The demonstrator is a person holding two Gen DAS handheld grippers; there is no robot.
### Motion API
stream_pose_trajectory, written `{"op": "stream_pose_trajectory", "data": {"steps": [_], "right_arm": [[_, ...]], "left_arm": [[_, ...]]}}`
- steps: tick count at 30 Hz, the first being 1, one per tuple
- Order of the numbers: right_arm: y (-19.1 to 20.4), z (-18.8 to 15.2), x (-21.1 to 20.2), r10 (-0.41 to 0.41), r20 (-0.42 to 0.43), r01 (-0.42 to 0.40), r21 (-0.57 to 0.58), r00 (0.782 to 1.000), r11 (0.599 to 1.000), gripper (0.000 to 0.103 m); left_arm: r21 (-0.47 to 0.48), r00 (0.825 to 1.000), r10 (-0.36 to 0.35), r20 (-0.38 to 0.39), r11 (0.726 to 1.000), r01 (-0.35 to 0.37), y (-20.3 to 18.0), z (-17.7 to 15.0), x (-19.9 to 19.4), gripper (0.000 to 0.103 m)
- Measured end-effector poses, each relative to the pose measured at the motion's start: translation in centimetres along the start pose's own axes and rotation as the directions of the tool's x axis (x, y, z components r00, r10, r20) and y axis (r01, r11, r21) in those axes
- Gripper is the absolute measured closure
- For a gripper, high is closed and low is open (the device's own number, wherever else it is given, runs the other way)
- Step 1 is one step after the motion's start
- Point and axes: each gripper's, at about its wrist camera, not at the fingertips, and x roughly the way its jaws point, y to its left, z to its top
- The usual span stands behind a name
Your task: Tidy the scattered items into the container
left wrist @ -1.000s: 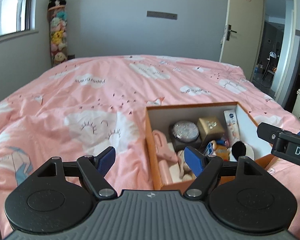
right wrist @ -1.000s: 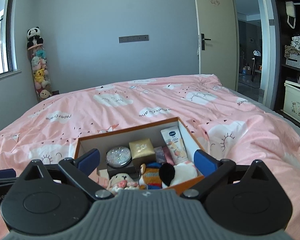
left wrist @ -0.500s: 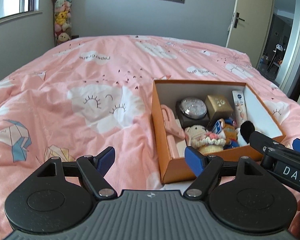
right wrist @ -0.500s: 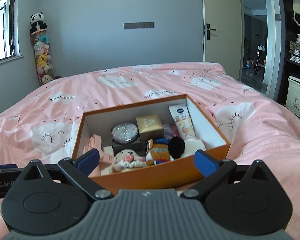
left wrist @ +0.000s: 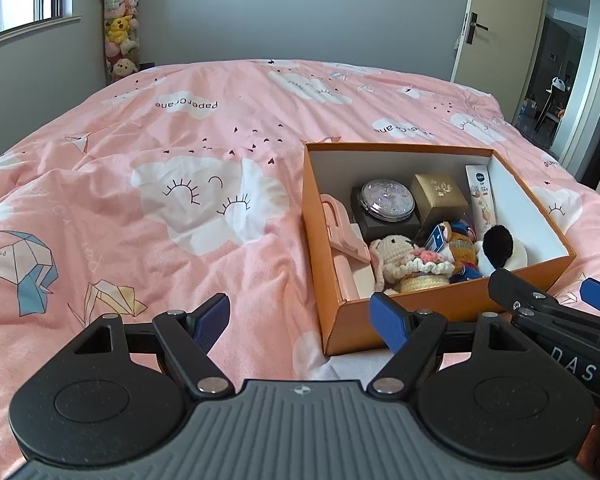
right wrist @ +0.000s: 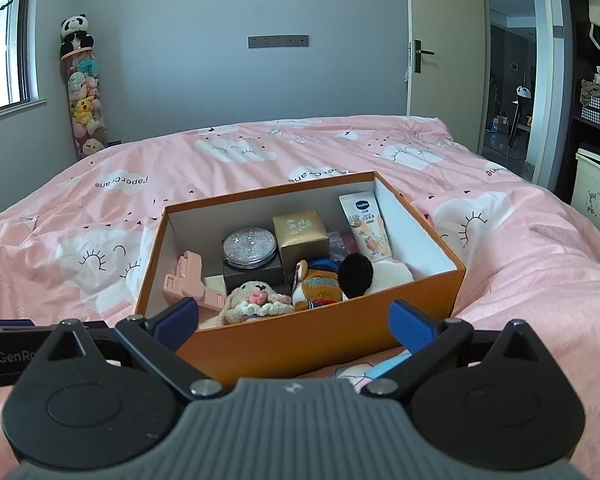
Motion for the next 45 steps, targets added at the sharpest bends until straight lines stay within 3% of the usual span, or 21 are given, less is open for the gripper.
{"op": "stream_pose_trajectory", "data": {"steps": [45], "right_arm": [[0.23,-0.43,0.52,-0.008,-0.033,0.008,0.003,0.999,1.0,0.001]], "left_arm": [[0.003,0.999,0.022,-0.041,1.0,-0.022,0.01,-0.08,0.94,0.012]]}}
